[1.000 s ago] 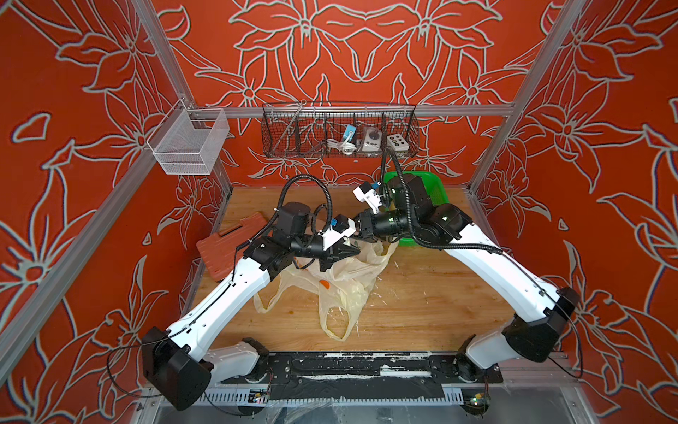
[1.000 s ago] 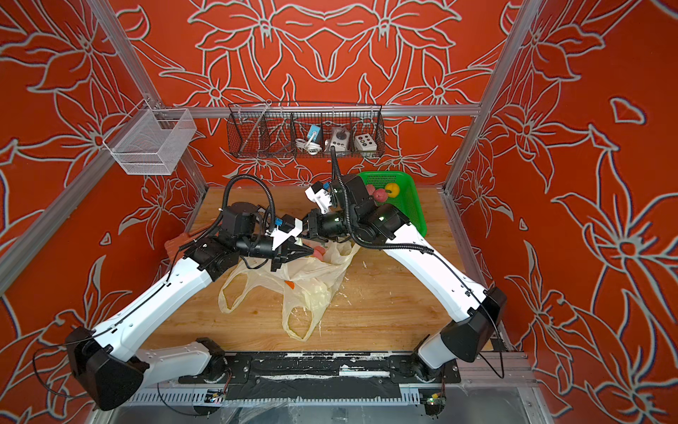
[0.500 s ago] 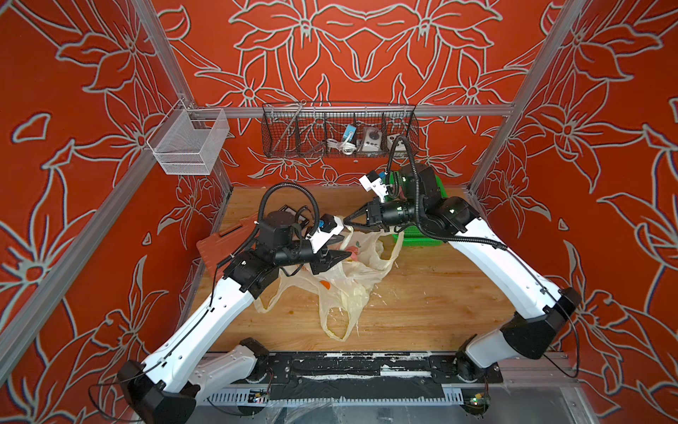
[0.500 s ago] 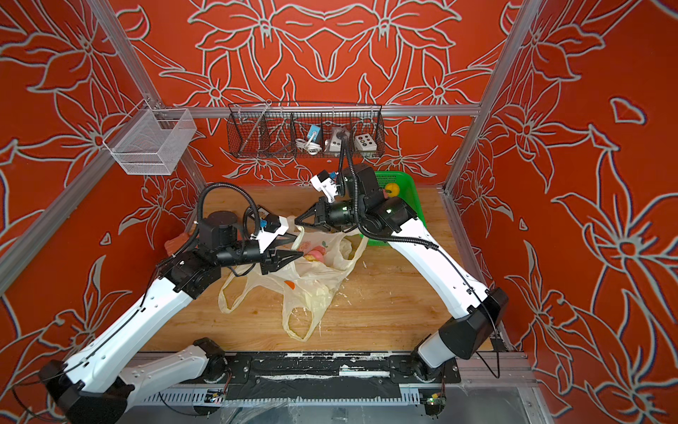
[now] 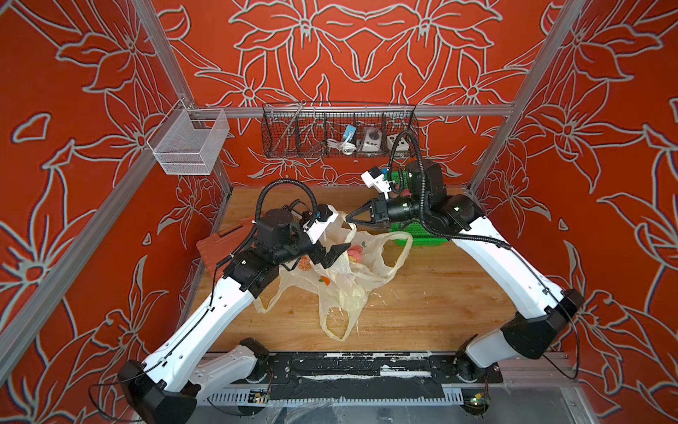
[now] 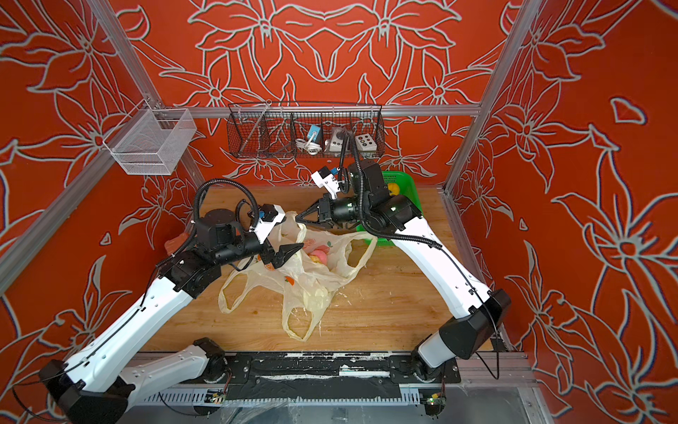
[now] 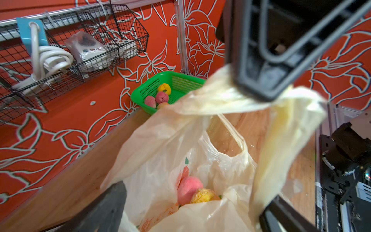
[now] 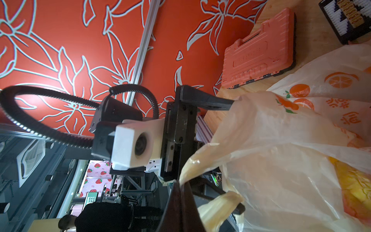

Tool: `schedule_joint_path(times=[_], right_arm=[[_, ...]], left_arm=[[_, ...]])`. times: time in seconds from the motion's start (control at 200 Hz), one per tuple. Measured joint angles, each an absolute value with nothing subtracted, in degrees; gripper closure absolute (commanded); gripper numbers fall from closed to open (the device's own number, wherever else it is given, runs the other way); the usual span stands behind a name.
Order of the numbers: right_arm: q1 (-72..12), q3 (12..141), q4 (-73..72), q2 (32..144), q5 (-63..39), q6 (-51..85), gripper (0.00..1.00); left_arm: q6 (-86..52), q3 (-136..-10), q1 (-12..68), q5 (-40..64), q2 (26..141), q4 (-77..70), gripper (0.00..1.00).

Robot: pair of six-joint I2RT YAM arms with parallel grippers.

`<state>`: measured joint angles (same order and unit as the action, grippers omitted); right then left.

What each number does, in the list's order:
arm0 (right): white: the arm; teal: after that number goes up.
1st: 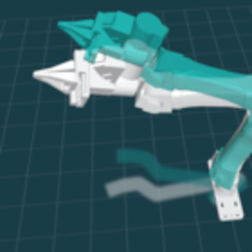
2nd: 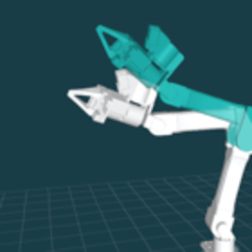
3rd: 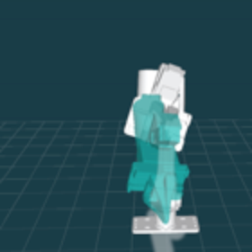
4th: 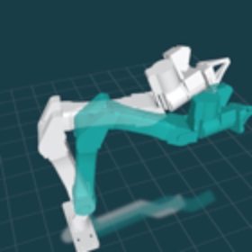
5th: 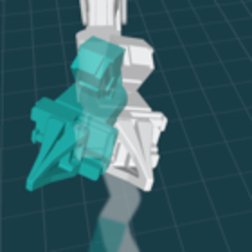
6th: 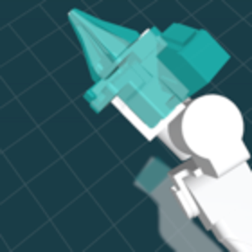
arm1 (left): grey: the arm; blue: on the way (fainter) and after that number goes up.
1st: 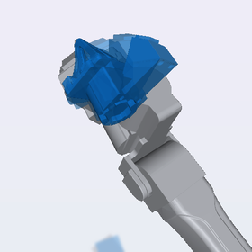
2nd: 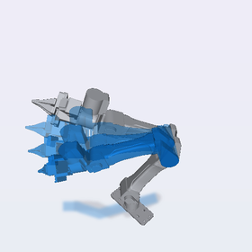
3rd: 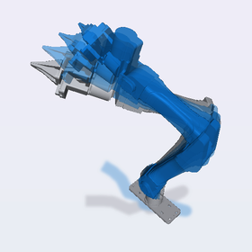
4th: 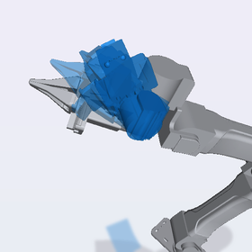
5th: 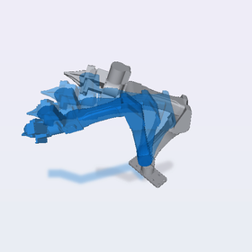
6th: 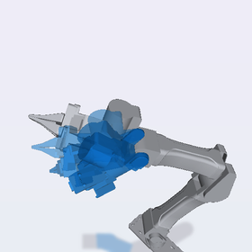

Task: Place the peach into a plastic bag & tie a knot
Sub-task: Adjust the plastic bag at the center of the board.

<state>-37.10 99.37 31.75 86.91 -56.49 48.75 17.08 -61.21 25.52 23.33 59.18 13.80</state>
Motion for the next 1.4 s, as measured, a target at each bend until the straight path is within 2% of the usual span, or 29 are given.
schedule_joint_path(times=[0.375,0.686,0.736,0.926,1.016,1.116,1.286,1.401], right_arm=[[-37.1,99.2,29.3,86.8,-59.5,49.1,1.00],[-38.4,97.4,23.2,86.8,-64.5,52.0,1.00],[-38.7,96.6,21.1,86.9,-65.6,53.2,1.00],[-38.8,95.1,14.4,87.3,-68.2,57.7,1.00],[-38.5,94.7,12.2,87.3,-68.6,59.4,1.00],[-38.0,94.6,10.3,87.3,-68.7,61.0,1.00],[-37.5,94.1,7.1,87.5,-69.1,63.7,1.00],[-37.5,94.0,5.6,87.9,-69.1,64.8,1.00]], left_arm=[[23.2,-60.2,21.1,28.5,52.2,16.8,0.01],[23.9,-61.7,20.6,38.8,63.3,10.2,0.02],[22.9,-61.3,20.6,40.7,64.5,7.7,0.06],[14.1,-56.6,20.6,46.9,65.9,-5.0,0.30],[10.2,-54.3,20.6,48.8,65.9,-9.5,0.38],[6.7,-52.1,20.6,50.4,65.9,-13.0,0.52],[3.3,-50.5,20.6,51.9,65.9,-16.1,0.68],[2.9,-50.5,20.6,52.2,65.8,-16.1,0.82]])
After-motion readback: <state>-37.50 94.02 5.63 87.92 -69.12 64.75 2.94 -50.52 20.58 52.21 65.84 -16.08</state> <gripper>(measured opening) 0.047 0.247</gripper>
